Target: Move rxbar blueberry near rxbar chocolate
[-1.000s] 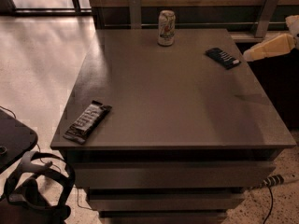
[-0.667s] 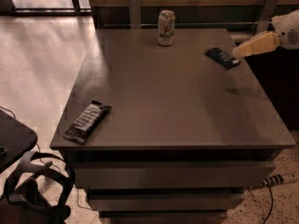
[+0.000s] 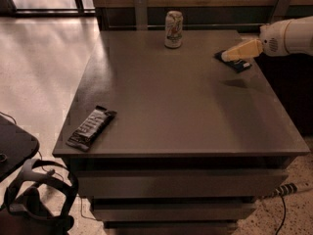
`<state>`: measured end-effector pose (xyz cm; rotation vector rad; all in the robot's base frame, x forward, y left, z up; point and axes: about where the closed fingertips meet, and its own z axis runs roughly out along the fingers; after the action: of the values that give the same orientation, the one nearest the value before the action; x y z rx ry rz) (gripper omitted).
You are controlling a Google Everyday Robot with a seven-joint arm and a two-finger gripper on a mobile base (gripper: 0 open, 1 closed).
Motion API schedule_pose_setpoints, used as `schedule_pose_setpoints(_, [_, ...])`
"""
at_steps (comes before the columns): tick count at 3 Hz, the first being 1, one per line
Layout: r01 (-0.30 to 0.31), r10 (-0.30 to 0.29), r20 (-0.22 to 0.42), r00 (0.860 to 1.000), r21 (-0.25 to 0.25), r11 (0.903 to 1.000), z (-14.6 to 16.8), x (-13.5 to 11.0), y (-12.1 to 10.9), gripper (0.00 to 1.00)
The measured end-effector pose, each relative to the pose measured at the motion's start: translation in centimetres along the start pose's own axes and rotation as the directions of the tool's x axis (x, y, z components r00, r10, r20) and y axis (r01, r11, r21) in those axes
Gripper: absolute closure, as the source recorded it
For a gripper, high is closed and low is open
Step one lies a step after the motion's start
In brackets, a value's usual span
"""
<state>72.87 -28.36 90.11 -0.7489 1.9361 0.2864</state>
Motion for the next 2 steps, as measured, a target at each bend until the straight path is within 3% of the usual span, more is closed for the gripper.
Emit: schedule_pose_setpoints(2, [-0.054,0.055,0.034,0.998,-0.025,0.9982,5.1,2.4,-1.6,0.0])
